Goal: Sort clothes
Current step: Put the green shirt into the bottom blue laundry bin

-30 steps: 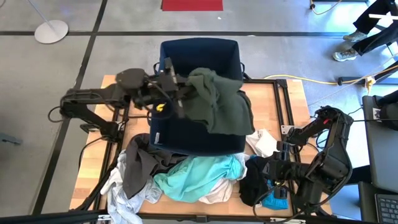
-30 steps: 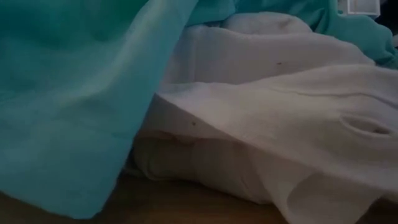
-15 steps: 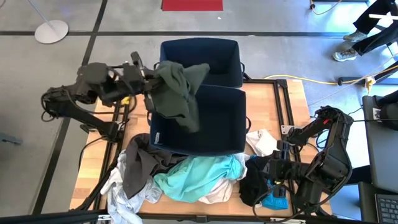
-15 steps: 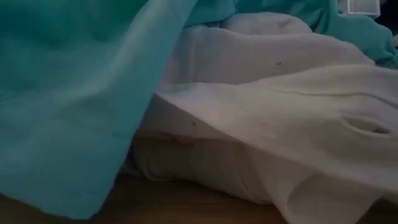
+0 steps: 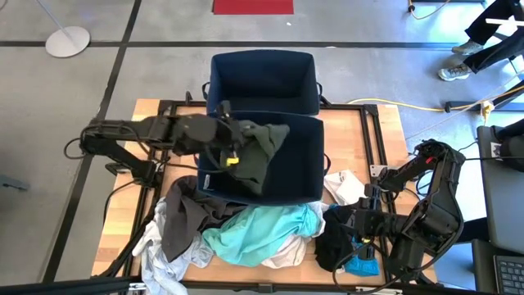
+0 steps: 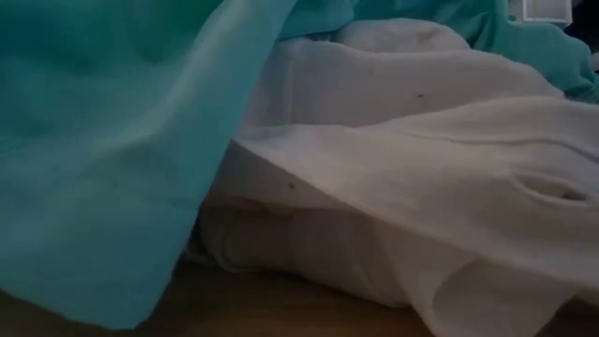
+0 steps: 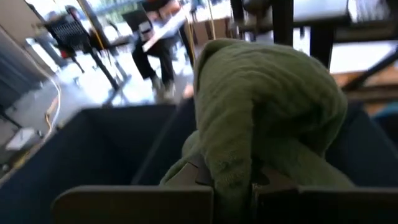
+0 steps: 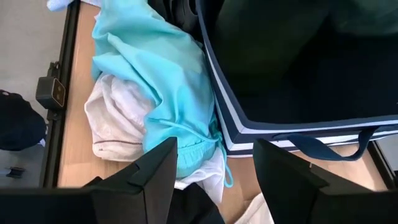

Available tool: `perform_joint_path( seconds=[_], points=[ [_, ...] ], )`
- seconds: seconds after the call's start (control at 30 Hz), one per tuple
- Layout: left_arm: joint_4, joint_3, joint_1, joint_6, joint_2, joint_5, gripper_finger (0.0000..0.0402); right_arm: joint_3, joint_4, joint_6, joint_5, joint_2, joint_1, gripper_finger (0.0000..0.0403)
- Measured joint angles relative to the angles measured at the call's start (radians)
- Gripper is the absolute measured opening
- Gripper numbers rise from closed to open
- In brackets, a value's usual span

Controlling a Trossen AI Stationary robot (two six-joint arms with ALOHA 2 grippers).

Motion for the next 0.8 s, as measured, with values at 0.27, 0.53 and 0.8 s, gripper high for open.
perform_joint_path(
  seconds=[0.27, 0.53, 0.8],
  points=[
    [-0.118, 0.000, -0.018, -0.093, 0.077, -0.002, 0.0012, -0.092, 0.048, 0.001, 0.006, 0.003, 0.000, 0.0209],
    [-0.188, 0.000, -0.035, -0.115, 0.194, 0.000, 0.0008, -0.255, 0.274, -0.047, 0.031, 0.003, 0.000, 0.0209],
    [-0.193, 0.000, -0.003, -0.124, 0.310, 0.035, 0.0009, -0.380, 0.492, -0.139, -0.021, 0.003, 0.001, 0.0209]
  ],
)
